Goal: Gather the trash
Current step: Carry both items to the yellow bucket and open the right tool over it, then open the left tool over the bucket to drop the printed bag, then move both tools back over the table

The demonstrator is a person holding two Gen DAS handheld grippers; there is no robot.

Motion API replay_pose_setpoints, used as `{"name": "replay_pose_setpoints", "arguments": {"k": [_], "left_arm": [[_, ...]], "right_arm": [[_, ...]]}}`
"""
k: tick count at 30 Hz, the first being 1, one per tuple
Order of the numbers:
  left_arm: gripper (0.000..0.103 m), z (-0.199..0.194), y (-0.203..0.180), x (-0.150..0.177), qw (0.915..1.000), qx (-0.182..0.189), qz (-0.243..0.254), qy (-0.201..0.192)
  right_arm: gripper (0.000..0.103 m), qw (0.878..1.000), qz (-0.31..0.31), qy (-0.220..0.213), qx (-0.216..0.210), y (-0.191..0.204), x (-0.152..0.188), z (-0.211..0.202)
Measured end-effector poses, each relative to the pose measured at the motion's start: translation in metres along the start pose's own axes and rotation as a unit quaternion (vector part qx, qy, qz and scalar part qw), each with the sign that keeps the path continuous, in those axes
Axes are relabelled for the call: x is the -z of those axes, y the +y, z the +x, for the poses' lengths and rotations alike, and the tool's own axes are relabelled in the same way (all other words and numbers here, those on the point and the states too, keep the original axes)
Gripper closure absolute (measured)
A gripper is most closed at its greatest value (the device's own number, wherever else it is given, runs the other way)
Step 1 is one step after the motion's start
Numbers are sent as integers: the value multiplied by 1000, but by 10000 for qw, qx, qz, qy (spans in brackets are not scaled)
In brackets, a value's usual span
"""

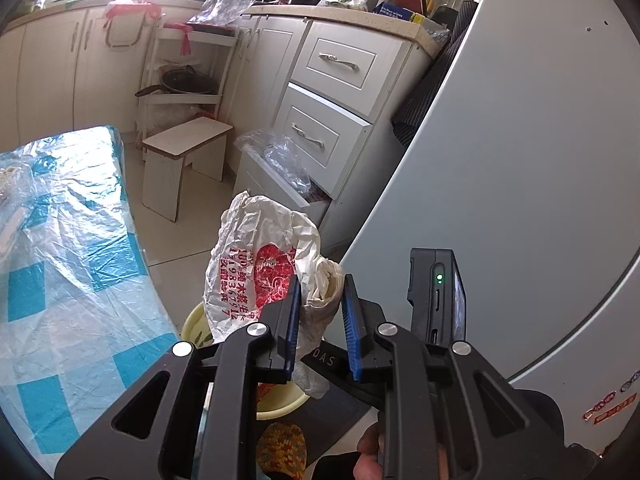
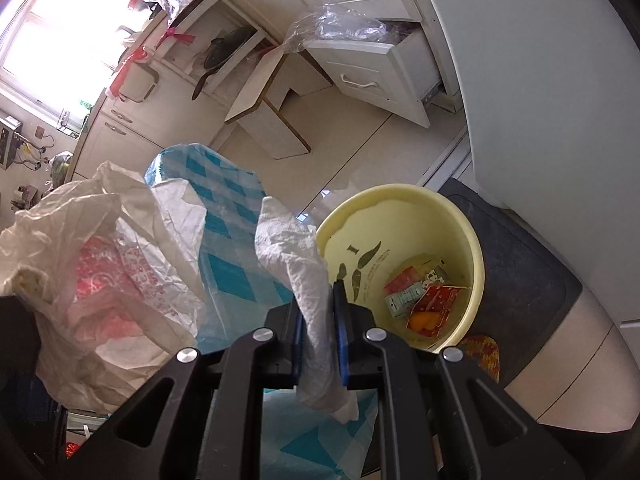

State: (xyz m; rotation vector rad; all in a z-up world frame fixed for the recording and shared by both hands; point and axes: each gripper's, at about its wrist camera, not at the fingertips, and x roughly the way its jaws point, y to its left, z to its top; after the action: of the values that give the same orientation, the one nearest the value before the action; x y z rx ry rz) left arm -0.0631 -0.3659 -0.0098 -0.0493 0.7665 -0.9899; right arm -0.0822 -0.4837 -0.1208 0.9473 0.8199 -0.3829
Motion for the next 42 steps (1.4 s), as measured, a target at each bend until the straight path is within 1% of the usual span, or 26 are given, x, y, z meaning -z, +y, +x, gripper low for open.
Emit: {"name": "replay_pose_setpoints", "arguments": {"k": [4, 6, 7, 9, 10, 12, 15, 16, 17, 18, 20, 24, 28, 33, 38, 42], "left_arm": [[84, 18, 3, 1, 9999, 5, -83, 132], [84, 30, 5, 1, 9996, -24, -139, 233], [84, 34, 5, 3, 9995, -44, -153, 270], [84, 43, 7, 5, 9991, -99, -181, 357], [83, 47, 9, 6, 9989, -127, -210, 389], [82, 53, 12, 8, 9984, -202, -276, 455], [74, 57, 15, 11, 9978, -278, -330, 506], [70, 57, 17, 11, 9976, -307, -354, 507], [65, 58, 18, 11, 9974, -336, -382, 504], [62, 57, 19, 11, 9974, -358, -403, 488], [51, 56, 20, 9, 9972, -394, -419, 472], [47, 52, 23, 7, 9970, -426, -422, 484], [44, 43, 26, 8, 9968, -504, -424, 444], [36, 26, 29, 7, 9958, -757, -351, 364], [25, 4, 30, 10, 9939, -1040, -194, 319], [20, -16, 29, 13, 9920, -1233, -5, 266]], "right_arm": [[86, 9999, 137, 53, 56, -5, 0, 3], [83, 9997, 222, 82, 114, -9, -2, 6], [75, 9995, 280, 88, 143, -11, -3, 7], [61, 9988, 419, 64, 256, -16, -4, 8], [57, 9984, 492, 54, 286, -19, -5, 9], [53, 9974, 615, 89, 377, -24, -6, 10], [48, 9963, 762, 93, 397, -30, -6, 10], [45, 9960, 781, 66, 419, -31, -7, 9], [43, 9959, 792, 26, 441, -31, -8, 8], [42, 9956, 803, -22, 472, -32, -8, 7], [42, 9950, 867, -91, 481, -33, -9, 4], [39, 9935, 1011, -268, 439, -37, -9, -3], [37, 9940, 957, -372, 380, -33, -11, -6], [37, 9956, 803, -400, 257, -24, -13, -5], [35, 9966, 625, -492, 202, -13, -13, -7], [34, 9971, 467, -577, 178, -3, -14, -8]]}}
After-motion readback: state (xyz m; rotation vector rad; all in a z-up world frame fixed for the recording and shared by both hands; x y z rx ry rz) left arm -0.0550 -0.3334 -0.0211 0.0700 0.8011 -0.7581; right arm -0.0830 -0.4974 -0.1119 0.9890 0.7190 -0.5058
